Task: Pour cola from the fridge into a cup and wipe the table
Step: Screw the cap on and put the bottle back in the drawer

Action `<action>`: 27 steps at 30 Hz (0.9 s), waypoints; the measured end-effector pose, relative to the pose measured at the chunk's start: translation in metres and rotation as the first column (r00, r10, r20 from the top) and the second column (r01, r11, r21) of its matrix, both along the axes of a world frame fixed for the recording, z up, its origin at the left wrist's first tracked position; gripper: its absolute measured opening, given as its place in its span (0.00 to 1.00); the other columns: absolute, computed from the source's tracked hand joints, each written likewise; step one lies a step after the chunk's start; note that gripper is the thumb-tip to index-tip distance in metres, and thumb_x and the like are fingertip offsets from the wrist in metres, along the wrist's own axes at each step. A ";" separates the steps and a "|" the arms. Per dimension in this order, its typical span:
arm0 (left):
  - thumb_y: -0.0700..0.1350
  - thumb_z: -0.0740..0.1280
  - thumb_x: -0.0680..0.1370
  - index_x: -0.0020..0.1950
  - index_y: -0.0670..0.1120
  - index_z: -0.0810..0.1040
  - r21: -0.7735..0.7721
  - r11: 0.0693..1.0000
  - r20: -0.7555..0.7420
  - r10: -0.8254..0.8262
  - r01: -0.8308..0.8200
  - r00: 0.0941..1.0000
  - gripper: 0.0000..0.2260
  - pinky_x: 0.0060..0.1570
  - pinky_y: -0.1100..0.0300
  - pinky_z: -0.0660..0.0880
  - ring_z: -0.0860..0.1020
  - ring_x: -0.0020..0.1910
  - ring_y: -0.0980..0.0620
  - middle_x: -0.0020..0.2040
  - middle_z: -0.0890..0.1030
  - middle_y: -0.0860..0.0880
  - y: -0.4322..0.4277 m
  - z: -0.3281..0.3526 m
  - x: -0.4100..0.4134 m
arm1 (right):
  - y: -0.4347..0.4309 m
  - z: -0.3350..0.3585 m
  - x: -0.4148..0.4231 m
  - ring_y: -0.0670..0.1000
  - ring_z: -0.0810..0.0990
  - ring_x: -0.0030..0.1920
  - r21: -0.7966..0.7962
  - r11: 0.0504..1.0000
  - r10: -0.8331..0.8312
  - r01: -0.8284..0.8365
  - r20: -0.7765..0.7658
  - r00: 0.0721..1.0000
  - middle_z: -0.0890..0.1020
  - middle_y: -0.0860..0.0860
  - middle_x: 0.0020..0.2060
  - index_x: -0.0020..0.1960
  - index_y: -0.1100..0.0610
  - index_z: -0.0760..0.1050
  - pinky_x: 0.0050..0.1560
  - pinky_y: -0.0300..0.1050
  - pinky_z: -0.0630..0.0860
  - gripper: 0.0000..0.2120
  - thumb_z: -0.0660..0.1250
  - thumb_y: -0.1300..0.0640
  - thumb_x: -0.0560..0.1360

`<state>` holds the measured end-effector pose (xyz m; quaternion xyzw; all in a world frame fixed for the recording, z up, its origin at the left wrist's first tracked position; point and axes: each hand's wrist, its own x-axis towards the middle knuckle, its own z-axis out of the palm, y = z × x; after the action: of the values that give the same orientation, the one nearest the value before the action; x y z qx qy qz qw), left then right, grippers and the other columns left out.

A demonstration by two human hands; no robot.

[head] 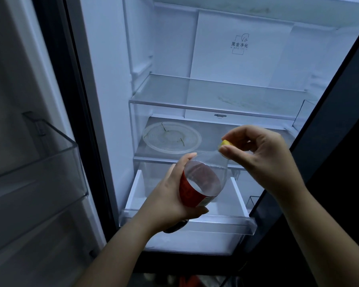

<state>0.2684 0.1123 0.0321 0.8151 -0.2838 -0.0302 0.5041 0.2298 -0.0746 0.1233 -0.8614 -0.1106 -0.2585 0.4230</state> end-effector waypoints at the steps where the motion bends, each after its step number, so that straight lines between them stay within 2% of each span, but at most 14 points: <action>1: 0.49 0.80 0.61 0.65 0.77 0.51 0.000 1.000 -0.005 -0.001 0.001 1.000 0.48 0.56 0.59 0.75 0.73 0.59 0.60 0.63 0.69 0.65 0.000 0.000 0.000 | -0.005 0.001 0.002 0.46 0.82 0.48 0.022 0.995 0.100 -0.099 -0.052 0.994 0.84 0.46 0.46 0.53 0.50 0.79 0.48 0.37 0.78 0.18 0.71 0.42 0.68; 3: 0.49 0.80 0.61 0.66 0.77 0.51 0.000 1.000 -0.012 -0.004 0.004 1.000 0.48 0.56 0.56 0.76 0.74 0.59 0.60 0.63 0.70 0.65 0.001 0.001 0.000 | -0.016 0.006 0.002 0.49 0.79 0.59 0.157 0.941 0.323 -0.299 -0.159 0.933 0.81 0.49 0.58 0.62 0.53 0.75 0.54 0.40 0.77 0.20 0.71 0.51 0.71; 4: 0.49 0.80 0.61 0.66 0.76 0.51 0.002 1.000 -0.014 -0.004 0.004 1.000 0.49 0.56 0.56 0.76 0.74 0.59 0.59 0.63 0.70 0.64 0.001 0.001 0.001 | -0.021 0.009 0.002 0.50 0.78 0.61 0.221 0.908 0.398 -0.356 -0.190 0.897 0.80 0.50 0.60 0.63 0.55 0.74 0.56 0.40 0.76 0.21 0.70 0.58 0.71; 5: 0.50 0.80 0.61 0.66 0.76 0.51 0.005 1.000 -0.015 -0.002 0.002 1.000 0.49 0.56 0.56 0.76 0.74 0.59 0.59 0.63 0.70 0.64 0.002 0.001 0.001 | -0.024 0.011 0.001 0.52 0.79 0.61 0.254 0.885 0.443 -0.390 -0.202 0.874 0.81 0.52 0.59 0.63 0.57 0.75 0.56 0.41 0.76 0.21 0.69 0.63 0.71; 7: 0.49 0.80 0.61 0.66 0.76 0.51 0.012 1.000 -0.016 -0.003 0.004 1.000 0.49 0.56 0.57 0.76 0.74 0.58 0.60 0.63 0.70 0.64 0.004 0.001 0.002 | -0.027 0.013 0.001 0.53 0.80 0.59 0.272 0.871 0.467 -0.409 -0.200 0.861 0.82 0.53 0.57 0.61 0.57 0.77 0.56 0.40 0.76 0.20 0.67 0.67 0.70; 12: 0.50 0.81 0.61 0.66 0.76 0.51 0.020 1.000 -0.006 -0.018 0.018 1.000 0.49 0.57 0.57 0.75 0.74 0.59 0.58 0.63 0.70 0.64 0.006 0.002 0.002 | -0.027 0.016 0.001 0.51 0.81 0.58 0.284 0.867 0.476 -0.410 -0.226 0.850 0.83 0.51 0.55 0.59 0.52 0.78 0.55 0.39 0.77 0.21 0.67 0.67 0.69; 17: 0.49 0.81 0.61 0.65 0.77 0.52 0.016 1.000 -0.003 -0.016 0.016 1.000 0.48 0.56 0.62 0.74 0.73 0.58 0.62 0.63 0.70 0.64 0.009 0.000 0.001 | -0.021 0.019 -0.003 0.51 0.82 0.55 0.265 0.871 0.472 -0.414 -0.219 0.854 0.84 0.52 0.52 0.56 0.58 0.81 0.54 0.39 0.78 0.18 0.68 0.68 0.68; 20: 0.48 0.80 0.61 0.65 0.76 0.53 0.004 1.000 -0.011 -0.010 0.011 1.000 0.48 0.56 0.62 0.74 0.73 0.58 0.62 0.62 0.70 0.64 0.009 0.001 0.000 | -0.019 0.018 -0.005 0.51 0.82 0.55 0.193 0.893 0.441 -0.407 -0.191 0.877 0.84 0.51 0.53 0.57 0.60 0.78 0.54 0.38 0.77 0.17 0.68 0.67 0.69; 27: 0.50 0.81 0.61 0.65 0.77 0.51 0.001 1.000 -0.001 0.012 -0.012 1.000 0.48 0.56 0.62 0.74 0.73 0.59 0.61 0.63 0.70 0.64 0.007 -0.002 0.000 | -0.015 0.012 -0.009 0.49 0.82 0.55 0.118 0.931 0.361 -0.346 -0.139 0.922 0.84 0.51 0.53 0.58 0.59 0.77 0.56 0.38 0.76 0.16 0.68 0.63 0.71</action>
<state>0.2685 0.1189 0.0303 0.8170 -0.2787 -0.0277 0.5041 0.2213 -0.0891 0.1352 -0.8250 -0.2185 -0.1132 0.5088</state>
